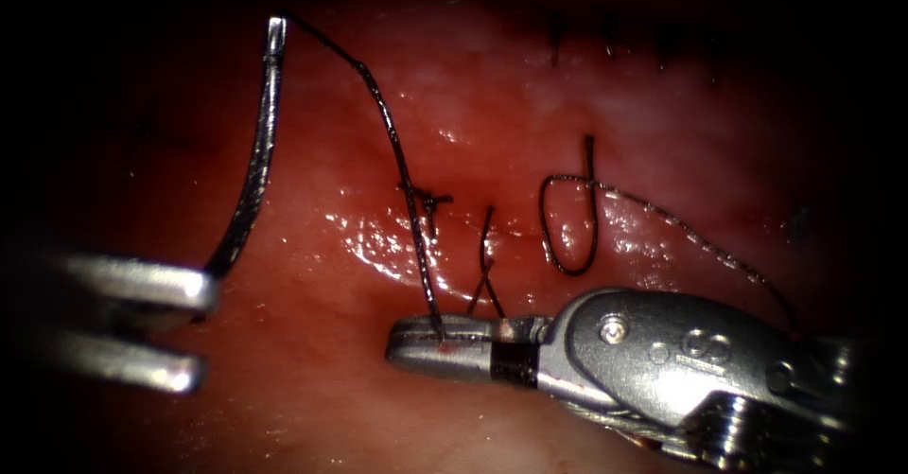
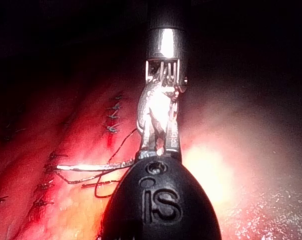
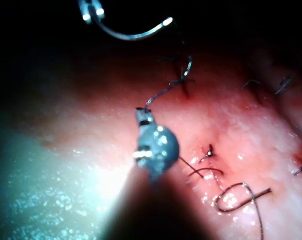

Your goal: Wound Closure

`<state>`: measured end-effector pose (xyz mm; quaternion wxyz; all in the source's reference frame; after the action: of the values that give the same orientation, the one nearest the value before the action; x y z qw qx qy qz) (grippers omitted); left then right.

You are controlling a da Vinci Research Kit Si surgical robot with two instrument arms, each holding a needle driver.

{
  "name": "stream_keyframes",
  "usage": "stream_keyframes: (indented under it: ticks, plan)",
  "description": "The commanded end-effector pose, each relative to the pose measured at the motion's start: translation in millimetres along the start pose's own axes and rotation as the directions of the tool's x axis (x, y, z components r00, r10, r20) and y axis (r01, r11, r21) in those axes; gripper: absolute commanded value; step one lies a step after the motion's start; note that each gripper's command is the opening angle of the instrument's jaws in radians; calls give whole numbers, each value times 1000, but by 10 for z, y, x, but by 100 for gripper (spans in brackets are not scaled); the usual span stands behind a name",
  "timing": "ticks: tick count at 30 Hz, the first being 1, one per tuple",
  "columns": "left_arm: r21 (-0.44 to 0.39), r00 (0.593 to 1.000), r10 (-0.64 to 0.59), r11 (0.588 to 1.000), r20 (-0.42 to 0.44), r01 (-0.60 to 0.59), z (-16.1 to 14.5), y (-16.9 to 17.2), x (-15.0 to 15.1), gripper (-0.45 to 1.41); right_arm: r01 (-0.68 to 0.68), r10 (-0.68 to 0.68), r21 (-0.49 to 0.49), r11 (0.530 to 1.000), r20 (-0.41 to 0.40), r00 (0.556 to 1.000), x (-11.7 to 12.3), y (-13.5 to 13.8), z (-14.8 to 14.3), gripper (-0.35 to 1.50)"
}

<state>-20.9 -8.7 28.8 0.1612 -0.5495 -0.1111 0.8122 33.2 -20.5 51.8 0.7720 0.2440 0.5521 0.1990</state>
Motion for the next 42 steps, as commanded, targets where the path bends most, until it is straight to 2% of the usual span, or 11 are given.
stream_keyframes:
  ticks: [1, 3, 4, 7, 8, 11, 14, 17, 21, 35, 42]
  plan:
    - [1, 1000, 4, 1000, 0, -4, 5, -1, -2, -45, 15, -15, 10, 1000, -8, 1000, 14, -12, 9, -35]
    - [8, 1000, 0, 1000, -1, 0, 1, -2, 0, -45, 35, -34, 17, 999, -12, 999, 24, -20, 10, -35]
    - [16, 1000, 3, 1000, -1, -3, -4, -3, 1, -45, 43, -43, 18, 999, -15, 999, 29, -21, 11, -8]
    - [32, 1000, -6, 999, 0, 6, -16, -7, 3, -45, 71, -71, 13, 997, -17, 997, 28, -11, 12, 101]
    - [41, 1000, -4, 999, 5, 3, -22, -9, 4, -45, 96, -96, 11, 995, -18, 995, 25, -5, 11, 116]
    - [69, 1000, -17, 997, 6, 17, -40, -16, 5, -45, 150, -150, -23, 988, -10, 989, 16, 12, 8, 136]
    - [107, 1000, -25, 994, 18, 23, -58, -26, 3, -45, 216, -216, -43, 976, -2, 976, 5, 31, 3, 141]
    - [185, 998, -46, 982, 45, 37, -82, -48, -11, -45, 284, -283, -54, 957, 16, 959, -31, 70, -7, 140]
    - [217, 996, -54, 975, 67, 39, -90, -57, -19, -45, 307, -305, -58, 950, 47, 951, -62, 92, -6, 138]
    - [264, 996, -55, 964, 71, 35, -101, -73, -31, -45, 345, -338, -94, 934, 80, 938, -135, 142, 2, 128]
    - [269, 996, -56, 962, 75, 34, -102, -74, -33, -45, 246, -241, -105, 964, 65, 968, -146, 150, -7, 118]
